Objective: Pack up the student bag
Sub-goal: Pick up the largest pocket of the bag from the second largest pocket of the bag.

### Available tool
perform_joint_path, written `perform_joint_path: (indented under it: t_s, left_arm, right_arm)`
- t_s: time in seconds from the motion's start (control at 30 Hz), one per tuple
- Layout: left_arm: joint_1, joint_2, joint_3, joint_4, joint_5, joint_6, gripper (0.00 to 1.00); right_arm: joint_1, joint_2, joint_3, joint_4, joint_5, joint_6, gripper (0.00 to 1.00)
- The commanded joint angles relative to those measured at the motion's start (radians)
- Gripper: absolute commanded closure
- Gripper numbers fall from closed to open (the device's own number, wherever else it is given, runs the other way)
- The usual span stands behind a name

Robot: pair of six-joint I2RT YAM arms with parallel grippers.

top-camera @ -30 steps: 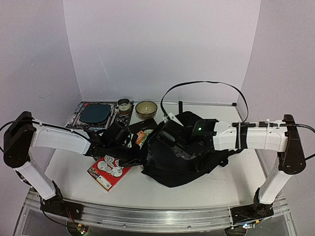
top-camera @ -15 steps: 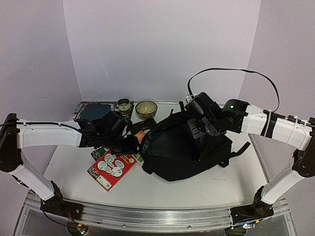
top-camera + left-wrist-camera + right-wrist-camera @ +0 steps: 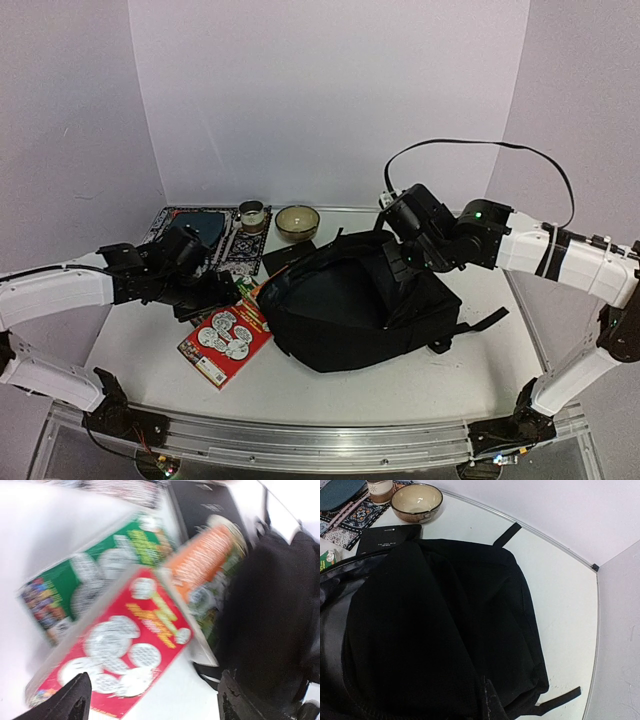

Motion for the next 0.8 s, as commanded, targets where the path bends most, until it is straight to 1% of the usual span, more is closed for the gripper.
perform_joint_path:
  t_s: [0.0,0.07,0.2,0.27,0.4,0.47,0.6,0.77]
  left_arm:
    - [0.072,-0.119,-0.09,-0.048,0.05,-0.111,0.09]
    - [0.08,-0.142,-0.115,-0.042,0.072,-0.117,0.09]
    - [0.08,-0.129,-0.102,-0.035,0.13,-0.088,0.08]
    - [0.081,-0.131,-0.123,-0.037,0.17,-0.115,0.08]
    - [0.089,-0.176,-0.212,-0.036,0.194,-0.193,0.08]
    - [0.108,-0.209,-0.255,-0.036,0.215,-0.206,0.07]
    - [0.183,-0.296,-0.335,-0.038,0.271,-0.222,0.07]
    - [0.213,-0.351,-0.385,-0.059,0.251,-0.243,0.07]
  right_arm:
    - [-0.019,-0.032,0.01,-0.01,0.065,-0.006,1.0]
    - [-0.028,-0.033,0.011,-0.009,0.07,-0.004,1.0]
    - [-0.036,-0.025,0.025,-0.008,0.048,-0.004,1.0]
    - [-0.037,-0.025,0.029,-0.008,0.054,-0.005,1.0]
    - [-0.042,-0.034,0.03,-0.008,0.054,-0.004,1.0]
    - [-0.041,-0.039,0.026,-0.007,0.047,0.0,1.0]
    - [-0.041,-0.047,0.012,-0.007,0.027,0.015,1.0]
    - [-0.041,-0.051,0.002,-0.002,0.009,0.023,1.0]
